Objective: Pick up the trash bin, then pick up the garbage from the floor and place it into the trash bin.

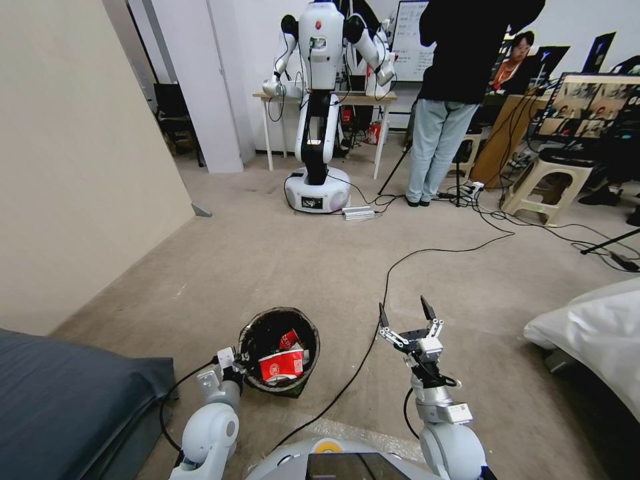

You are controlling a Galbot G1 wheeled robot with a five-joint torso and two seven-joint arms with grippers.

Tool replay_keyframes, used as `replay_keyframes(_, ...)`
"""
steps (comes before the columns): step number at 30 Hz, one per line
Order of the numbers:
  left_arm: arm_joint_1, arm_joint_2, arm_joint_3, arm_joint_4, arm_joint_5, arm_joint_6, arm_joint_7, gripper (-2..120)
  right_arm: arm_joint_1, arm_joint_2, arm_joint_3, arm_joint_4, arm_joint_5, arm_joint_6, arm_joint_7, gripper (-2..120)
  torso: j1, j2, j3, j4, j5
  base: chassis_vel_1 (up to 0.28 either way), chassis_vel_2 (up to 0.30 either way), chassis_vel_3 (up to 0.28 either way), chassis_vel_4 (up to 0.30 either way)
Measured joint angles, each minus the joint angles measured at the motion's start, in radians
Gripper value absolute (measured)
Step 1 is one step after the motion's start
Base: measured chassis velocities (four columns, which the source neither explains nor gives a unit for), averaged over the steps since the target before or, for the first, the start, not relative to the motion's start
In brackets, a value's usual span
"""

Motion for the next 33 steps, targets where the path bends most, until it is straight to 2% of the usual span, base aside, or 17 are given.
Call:
replay_keyframes(10,0.003,-0.003,0.007,0.000,-0.018,0.000,0.009,0,-0.001,0.005,-0.004,-0.002,-0.002,0.005,-0.005,100,0.000,0.000,0.000,-0.0001,-0.0008,0.000,0.000,0.000,0.000)
replay_keyframes(12,0.006,-0.003,0.011,0.001,-0.026,0.005,0.026,10,-0.002,0.005,-0.005,-0.002,-0.004,0.008,-0.007,100,0.000,0.000,0.000,-0.0002,-0.0022,0.000,0.000,0.000,0.000)
replay_keyframes(13,0.006,-0.003,0.011,0.001,-0.026,0.005,0.026,10,-0.002,0.005,-0.005,-0.002,-0.004,0.008,-0.007,100,0.000,0.000,0.000,-0.0002,-0.0022,0.000,0.000,0.000,0.000)
replay_keyframes(14,0.006,-0.003,0.013,0.001,-0.028,0.005,0.034,15,-0.002,0.005,-0.005,-0.003,-0.005,0.009,-0.008,100,0.000,0.000,0.000,-0.0006,-0.0029,0.000,0.000,0.000,0.000)
replay_keyframes(20,0.000,-0.003,0.017,-0.002,-0.030,-0.004,0.045,38,-0.003,0.009,-0.012,-0.011,-0.015,0.017,-0.013,100,0.000,0.000,0.000,-0.0006,-0.0015,0.000,0.000,0.000,0.000)
replay_keyframes(24,-0.002,-0.003,0.017,-0.004,-0.031,-0.005,0.045,46,-0.003,0.009,-0.013,-0.011,-0.016,0.018,-0.015,100,0.000,0.000,0.001,-0.0007,-0.0016,0.000,0.000,0.000,0.000)
replay_keyframes(25,-0.005,-0.004,0.018,-0.005,-0.034,-0.006,0.046,56,-0.001,0.009,-0.012,-0.011,-0.016,0.018,-0.018,100,0.000,0.000,0.001,-0.0007,-0.0018,0.000,0.000,0.000,0.000)
replay_keyframes(27,-0.007,-0.003,0.018,-0.006,-0.035,-0.006,0.046,59,-0.001,0.008,-0.012,-0.011,-0.016,0.018,-0.019,100,0.000,0.000,0.001,-0.0007,-0.0018,0.000,0.000,0.000,0.000)
replay_keyframes(29,-0.011,-0.003,0.019,-0.008,-0.037,-0.006,0.046,72,-0.001,0.007,-0.012,-0.013,-0.016,0.020,-0.022,100,0.000,-0.001,0.001,-0.0008,-0.0017,0.000,0.000,0.000,0.000)
replay_keyframes(31,-0.012,-0.003,0.019,-0.008,-0.038,-0.006,0.046,74,-0.001,0.008,-0.012,-0.014,-0.016,0.021,-0.023,100,0.000,0.000,0.001,-0.0007,-0.0015,0.000,0.000,0.000,0.000)
replay_keyframes(33,-0.016,-0.003,0.018,-0.009,-0.039,-0.006,0.045,85,-0.001,0.009,-0.014,-0.016,-0.017,0.022,-0.026,100,0.000,-0.001,0.000,-0.0006,-0.0012,0.000,0.000,0.000,0.000)
